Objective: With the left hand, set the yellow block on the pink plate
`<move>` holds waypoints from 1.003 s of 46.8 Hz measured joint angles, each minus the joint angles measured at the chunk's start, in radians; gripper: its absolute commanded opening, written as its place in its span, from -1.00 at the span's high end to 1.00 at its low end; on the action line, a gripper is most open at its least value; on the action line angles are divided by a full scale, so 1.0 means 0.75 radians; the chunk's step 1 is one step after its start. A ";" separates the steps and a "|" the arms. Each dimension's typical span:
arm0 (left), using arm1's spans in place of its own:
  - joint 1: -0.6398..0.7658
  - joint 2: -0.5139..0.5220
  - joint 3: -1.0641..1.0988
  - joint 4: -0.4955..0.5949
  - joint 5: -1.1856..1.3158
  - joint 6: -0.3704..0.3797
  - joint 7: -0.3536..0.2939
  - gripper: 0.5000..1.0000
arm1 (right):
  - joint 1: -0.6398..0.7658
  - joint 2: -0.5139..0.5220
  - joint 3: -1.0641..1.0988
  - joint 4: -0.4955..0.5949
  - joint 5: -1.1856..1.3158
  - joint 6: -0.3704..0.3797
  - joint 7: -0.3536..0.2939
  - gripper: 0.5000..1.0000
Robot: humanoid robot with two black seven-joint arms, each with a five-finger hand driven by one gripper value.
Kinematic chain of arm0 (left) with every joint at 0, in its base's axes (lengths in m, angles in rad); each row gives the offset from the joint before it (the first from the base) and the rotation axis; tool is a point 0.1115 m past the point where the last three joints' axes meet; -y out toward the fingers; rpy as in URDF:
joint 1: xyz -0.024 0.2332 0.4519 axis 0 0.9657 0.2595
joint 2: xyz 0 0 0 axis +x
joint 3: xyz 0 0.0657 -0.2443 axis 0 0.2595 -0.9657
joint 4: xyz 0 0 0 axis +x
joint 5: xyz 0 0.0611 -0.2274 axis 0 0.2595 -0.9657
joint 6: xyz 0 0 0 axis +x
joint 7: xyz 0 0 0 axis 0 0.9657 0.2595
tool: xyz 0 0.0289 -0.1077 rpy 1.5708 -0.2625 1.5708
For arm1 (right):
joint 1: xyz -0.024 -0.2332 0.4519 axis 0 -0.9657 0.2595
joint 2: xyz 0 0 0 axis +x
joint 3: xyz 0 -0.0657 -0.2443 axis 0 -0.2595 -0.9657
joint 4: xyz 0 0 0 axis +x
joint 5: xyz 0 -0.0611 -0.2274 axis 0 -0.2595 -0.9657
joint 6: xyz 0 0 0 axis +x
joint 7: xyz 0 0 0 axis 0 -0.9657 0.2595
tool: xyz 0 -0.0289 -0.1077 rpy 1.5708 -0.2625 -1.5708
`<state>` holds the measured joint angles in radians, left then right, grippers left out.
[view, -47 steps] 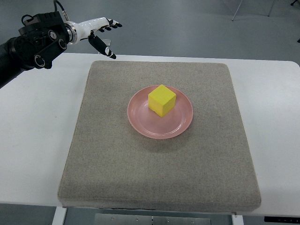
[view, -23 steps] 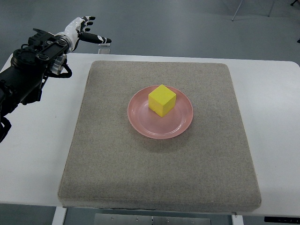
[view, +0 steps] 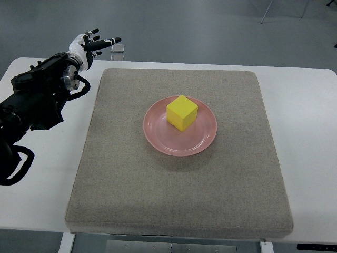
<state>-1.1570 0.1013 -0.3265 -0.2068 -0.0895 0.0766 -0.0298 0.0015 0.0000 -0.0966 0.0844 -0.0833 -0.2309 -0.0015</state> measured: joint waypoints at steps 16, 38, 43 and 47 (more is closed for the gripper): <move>0.090 -0.001 -0.228 -0.003 -0.003 -0.207 -0.086 -0.96 | 0.000 0.000 0.000 0.000 0.000 0.000 0.000 -0.69; 0.088 -0.001 -0.226 -0.009 -0.001 -0.226 -0.091 -0.97 | 0.000 0.000 0.000 0.000 -0.001 0.000 0.000 -0.69; 0.082 0.000 -0.228 -0.009 -0.002 -0.241 -0.091 -0.97 | 0.000 0.000 0.000 0.000 0.000 0.000 0.000 -0.69; 0.076 0.005 -0.229 -0.009 -0.003 -0.257 -0.091 -0.97 | 0.000 0.000 0.000 0.000 0.000 0.000 0.000 -0.69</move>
<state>-1.1003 0.1048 -0.4984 -0.2133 -0.0919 -0.1159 -0.0983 0.0015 0.0000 -0.0967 0.0844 -0.0832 -0.2308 -0.0015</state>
